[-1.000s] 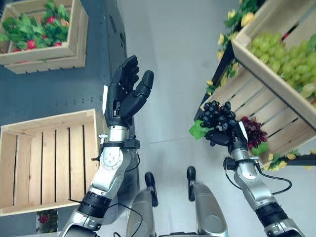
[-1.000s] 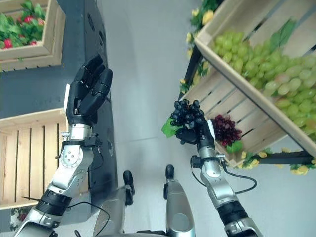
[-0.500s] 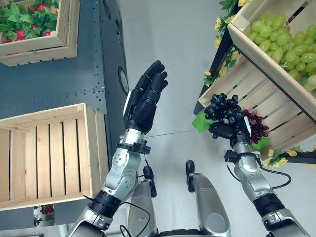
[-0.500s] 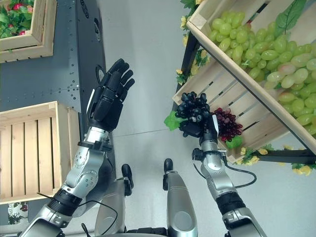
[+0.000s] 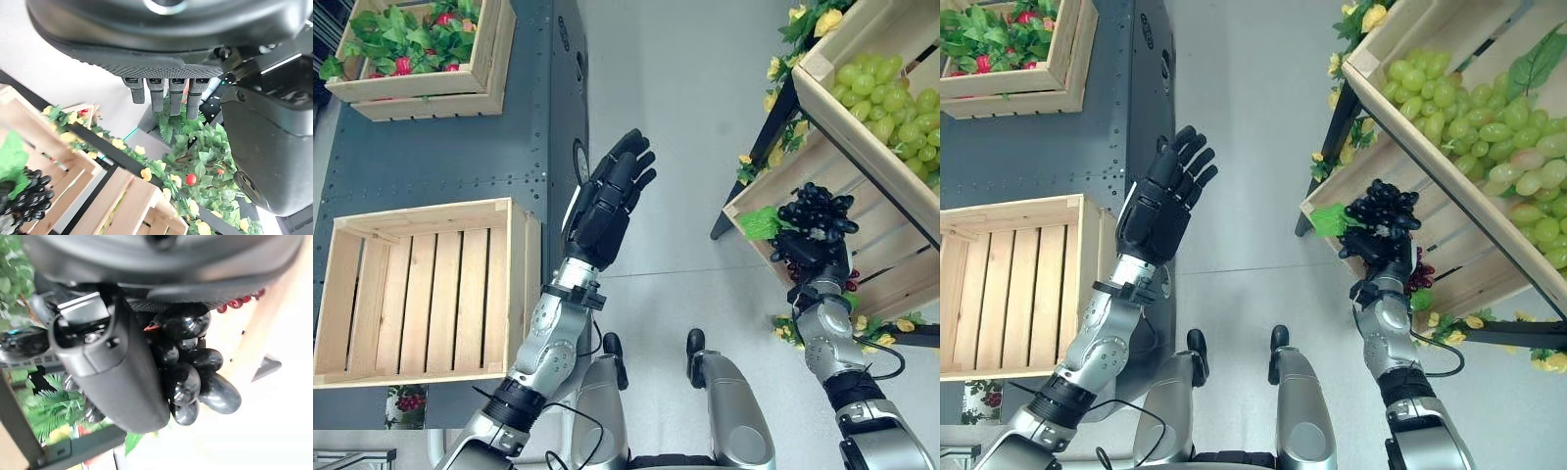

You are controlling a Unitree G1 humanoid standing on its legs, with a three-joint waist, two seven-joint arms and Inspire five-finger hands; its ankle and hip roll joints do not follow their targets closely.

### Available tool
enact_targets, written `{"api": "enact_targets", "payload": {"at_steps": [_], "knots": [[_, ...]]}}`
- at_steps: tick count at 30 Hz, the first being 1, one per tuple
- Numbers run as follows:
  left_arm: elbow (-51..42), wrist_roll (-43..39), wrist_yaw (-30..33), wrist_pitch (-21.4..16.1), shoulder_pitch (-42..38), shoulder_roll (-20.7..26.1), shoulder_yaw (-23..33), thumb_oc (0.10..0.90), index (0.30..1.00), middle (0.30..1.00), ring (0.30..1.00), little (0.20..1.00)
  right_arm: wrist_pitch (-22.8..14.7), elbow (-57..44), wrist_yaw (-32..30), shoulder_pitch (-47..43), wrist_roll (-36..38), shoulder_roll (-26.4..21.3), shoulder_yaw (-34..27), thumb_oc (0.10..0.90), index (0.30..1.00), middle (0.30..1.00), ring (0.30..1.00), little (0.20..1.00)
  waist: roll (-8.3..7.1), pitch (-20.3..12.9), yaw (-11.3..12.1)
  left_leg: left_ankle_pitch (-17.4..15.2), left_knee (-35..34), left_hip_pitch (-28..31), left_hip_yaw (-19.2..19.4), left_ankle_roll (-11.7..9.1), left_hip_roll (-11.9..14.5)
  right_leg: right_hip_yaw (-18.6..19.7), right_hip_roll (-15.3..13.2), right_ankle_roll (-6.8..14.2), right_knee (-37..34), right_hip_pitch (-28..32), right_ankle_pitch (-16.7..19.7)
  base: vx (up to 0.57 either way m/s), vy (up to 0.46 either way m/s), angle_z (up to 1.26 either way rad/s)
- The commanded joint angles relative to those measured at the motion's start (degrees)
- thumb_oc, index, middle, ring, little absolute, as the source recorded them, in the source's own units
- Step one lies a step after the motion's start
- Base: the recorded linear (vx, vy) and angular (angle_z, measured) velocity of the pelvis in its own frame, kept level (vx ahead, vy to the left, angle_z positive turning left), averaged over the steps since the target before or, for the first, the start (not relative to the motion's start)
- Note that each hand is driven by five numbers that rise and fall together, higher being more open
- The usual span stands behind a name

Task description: Pick up the fruits from the basket on one side to the basket on the other side

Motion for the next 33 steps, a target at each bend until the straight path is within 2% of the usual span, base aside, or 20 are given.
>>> {"api": "enact_targets", "payload": {"at_steps": [1, 9, 17, 19, 25, 27, 33], "knots": [[-8.1, -2.3, -5.4, -1.4, 0.7, 2.4, -0.7, 0.800, 0.900, 0.900, 0.900, 0.900, -10.5, -1.2, -3.0, -5.2, 4.4, -5.9, -5.2, 0.400, 0.300, 0.300, 0.300, 0.300, -0.97, -4.8, 1.4, 2.4, 8.7, -7.2, 2.1, -0.5, -2.7, -2.1, 2.4, -0.7, -10.1, 9.6, 2.0, 0.08, -0.104, 0.05], [-8.2, -5.7, -7.2, 0.6, 1.7, 6.4, -2.5, 0.800, 0.900, 0.900, 0.900, 0.900, -12.1, -0.6, -8.1, -6.5, 6.7, -6.5, -6.9, 0.400, 0.300, 0.300, 0.300, 0.300, -0.85, -4.0, 2.7, 1.4, 9.7, -8.8, 1.7, -0.4, -2.2, -3.6, 3.1, 0.2, -9.9, 8.9, 2.6, 0.05, -0.092, 0.10], [-8.1, -5.3, -10.0, 0.9, 1.4, 8.6, -4.0, 0.800, 0.900, 0.900, 0.900, 0.900, -11.0, -0.3, -10.2, -6.5, 8.9, -5.9, -7.1, 0.400, 0.300, 0.300, 0.300, 0.300, -1.67, -3.4, 3.1, 0.5, 10.5, -11.0, 1.4, -0.3, -1.8, -4.8, 3.6, 0.9, -9.7, 7.1, 3.1, 0.01, -0.069, 0.06], [-8.4, -5.2, -11.5, 1.0, 1.3, 9.3, -4.8, 0.800, 0.900, 0.900, 0.900, 0.900, -9.7, 0.5, -9.8, -5.7, 9.2, -5.2, -6.7, 0.800, 0.900, 0.900, 0.900, 0.900, -2.01, -3.2, 3.0, 0.3, 10.1, -11.2, 1.4, -0.1, -1.8, -5.0, 3.7, 1.1, -9.9, 6.7, 3.5, 0.03, -0.057, 0.02], [-8.8, -5.4, -14.0, 1.4, 0.2, 11.0, -6.5, 0.800, 0.900, 0.900, 0.900, 0.900, -6.3, 2.2, -13.2, -4.9, 8.7, -5.0, -6.2, 0.800, 0.900, 0.900, 0.900, 0.900, -2.59, -2.8, 2.9, 0.0, 10.3, -11.8, 1.5, 0.0, -1.5, -5.3, 3.9, 1.5, -10.2, 6.3, 3.9, 0.01, -0.035, 0.06], [-9.1, -5.9, -14.4, 2.0, -0.5, 11.5, -7.0, 0.800, 0.900, 0.900, 0.900, 0.900, -3.2, 4.4, -13.2, -5.0, 9.1, -5.4, -6.2, 0.800, 0.900, 0.900, 0.900, 0.900, -2.83, -2.7, 2.9, -0.1, 10.7, -12.1, 1.4, 0.0, -1.5, -5.5, 3.9, 1.5, -10.2, 6.1, 4.0, 0.01, -0.036, 0.05], [-9.6, -5.6, -15.9, 2.6, -0.6, 12.2, -7.7, 0.800, 0.900, 0.900, 0.900, 0.900, -3.6, 6.3, -14.9, -4.9, 10.3, -5.3, -6.4, 0.800, 0.900, 0.900, 0.900, 0.900, -3.02, -2.6, 3.1, 0.0, 10.7, -12.2, 1.2, 0.0, -1.3, -5.7, 4.1, 1.5, -10.3, 6.2, 4.0, 0.00, -0.011, 0.01]]}}
